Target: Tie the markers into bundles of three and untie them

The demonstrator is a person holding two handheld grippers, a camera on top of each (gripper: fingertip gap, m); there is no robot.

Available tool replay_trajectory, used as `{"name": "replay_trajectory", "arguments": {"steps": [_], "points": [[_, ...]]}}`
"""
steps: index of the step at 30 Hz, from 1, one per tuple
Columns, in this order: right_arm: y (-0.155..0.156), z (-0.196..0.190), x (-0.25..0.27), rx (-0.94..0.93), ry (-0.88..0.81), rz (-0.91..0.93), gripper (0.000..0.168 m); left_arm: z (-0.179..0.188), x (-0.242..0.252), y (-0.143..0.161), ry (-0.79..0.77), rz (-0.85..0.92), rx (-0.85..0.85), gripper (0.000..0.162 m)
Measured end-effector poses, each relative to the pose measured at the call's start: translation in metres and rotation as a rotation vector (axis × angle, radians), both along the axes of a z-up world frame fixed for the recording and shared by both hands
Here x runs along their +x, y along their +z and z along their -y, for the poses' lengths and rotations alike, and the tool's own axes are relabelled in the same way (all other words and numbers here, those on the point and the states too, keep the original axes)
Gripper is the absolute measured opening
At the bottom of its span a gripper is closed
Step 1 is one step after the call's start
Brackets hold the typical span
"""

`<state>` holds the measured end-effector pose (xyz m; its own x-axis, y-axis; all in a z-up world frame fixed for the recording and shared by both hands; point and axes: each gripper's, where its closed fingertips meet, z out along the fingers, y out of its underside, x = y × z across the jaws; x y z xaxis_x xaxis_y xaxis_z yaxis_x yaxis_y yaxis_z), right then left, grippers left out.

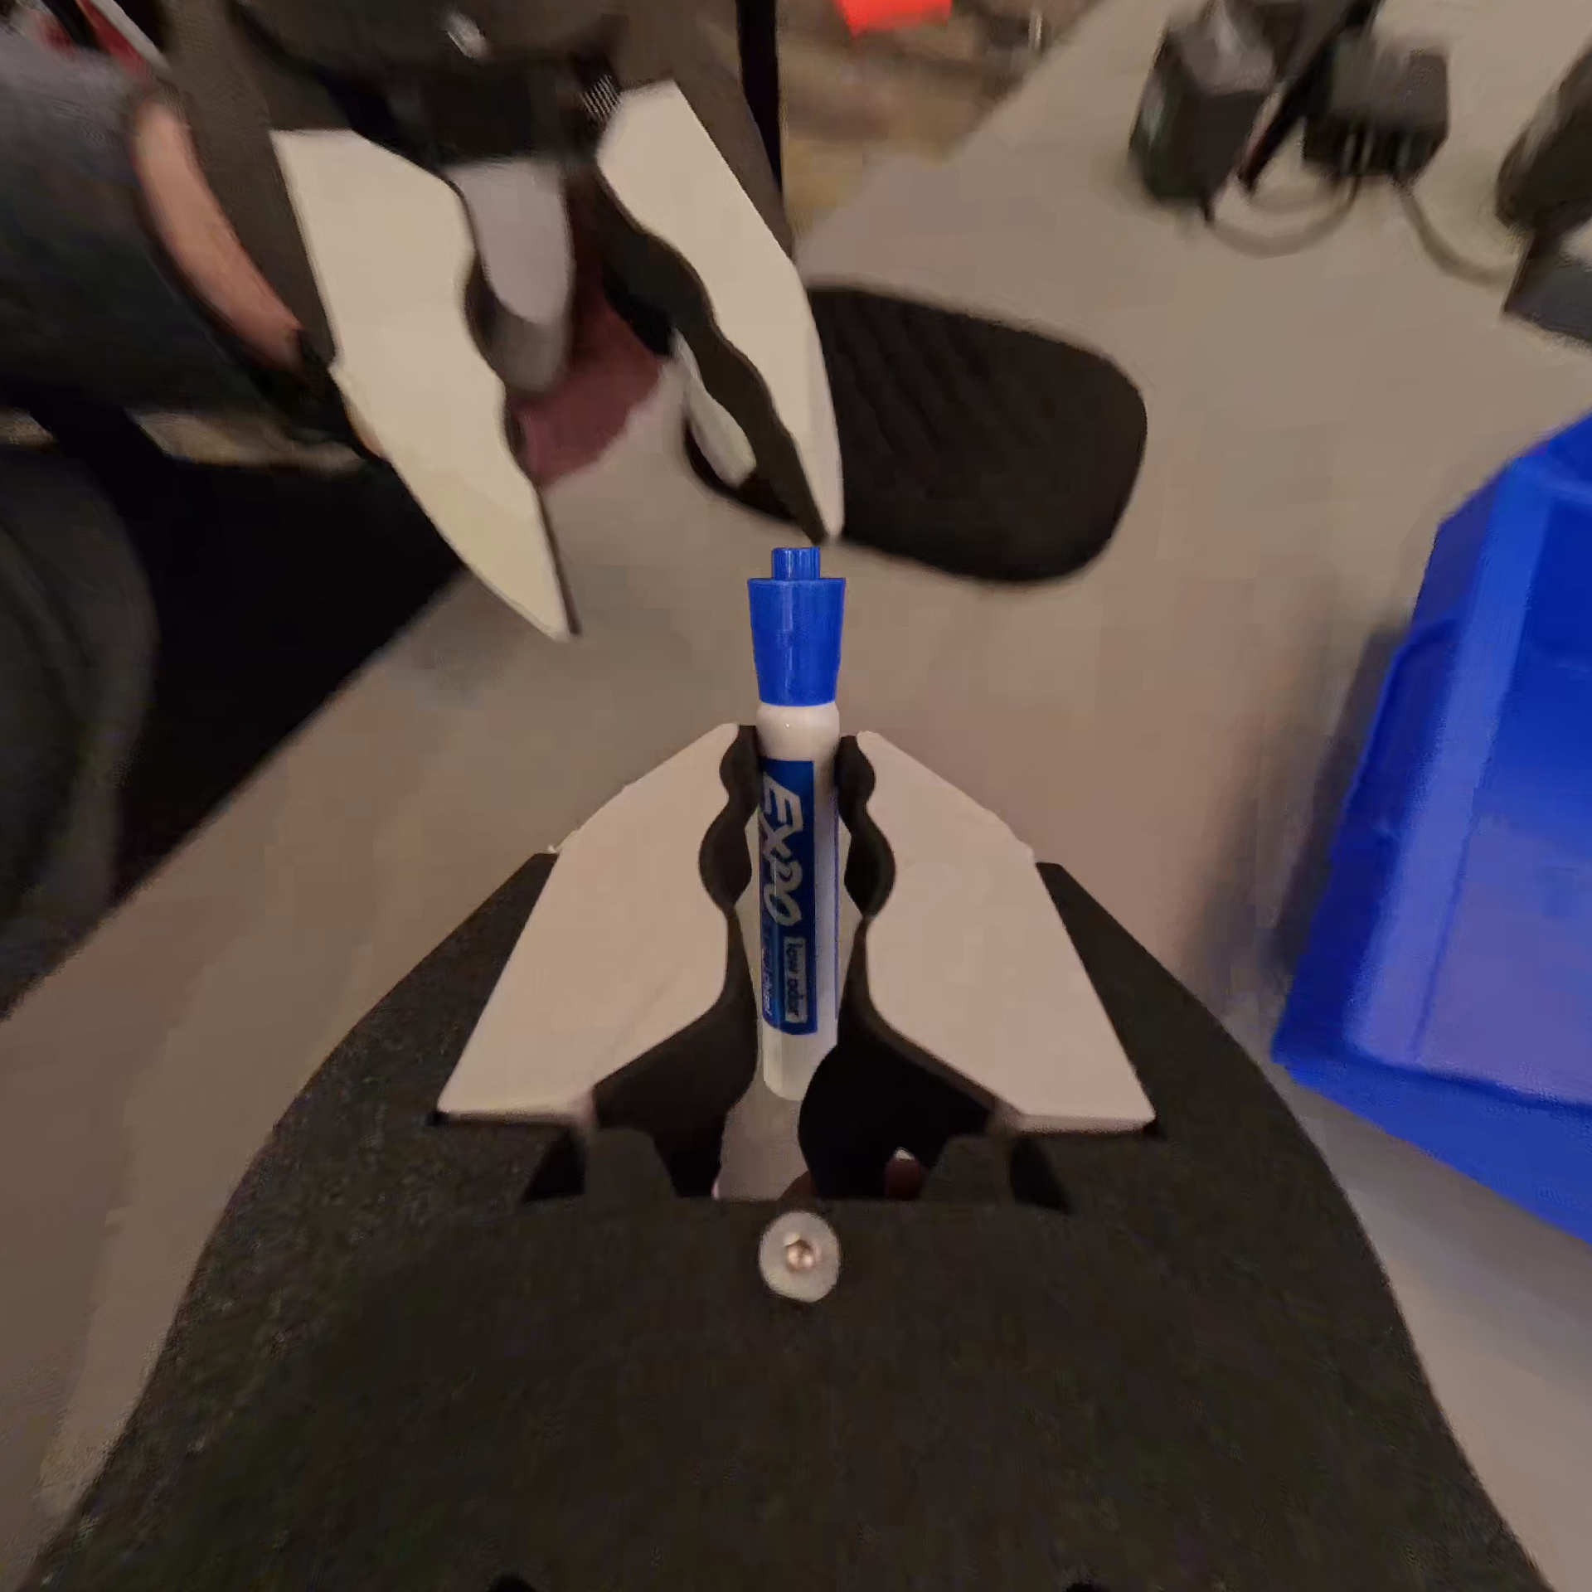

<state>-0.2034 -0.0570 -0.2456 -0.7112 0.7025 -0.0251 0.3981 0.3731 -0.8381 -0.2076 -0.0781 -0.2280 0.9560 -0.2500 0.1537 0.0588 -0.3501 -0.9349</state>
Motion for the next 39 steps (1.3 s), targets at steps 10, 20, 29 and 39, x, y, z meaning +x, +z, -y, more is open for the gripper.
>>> {"name": "replay_trajectory", "arguments": {"steps": [10,20,29,39], "points": [[0.017,0.059,0.003,-0.102,0.045,-0.082,0.025,0.013,0.008,0.037,0.026,-0.049,0.112,0.019],[0.004,0.114,0.0,-0.117,0.134,-0.067,0.018,0.059,0.013,0.023,0.056,-0.193,-0.056,0.019],[-0.013,0.153,-0.004,-0.088,0.213,-0.083,0.018,0.116,-0.002,0.016,0.192,-0.132,0.066,0.029],[-0.016,0.165,-0.004,-0.06,0.242,-0.078,0.018,0.128,0.004,0.006,0.183,-0.119,0.093,0.028]]}}
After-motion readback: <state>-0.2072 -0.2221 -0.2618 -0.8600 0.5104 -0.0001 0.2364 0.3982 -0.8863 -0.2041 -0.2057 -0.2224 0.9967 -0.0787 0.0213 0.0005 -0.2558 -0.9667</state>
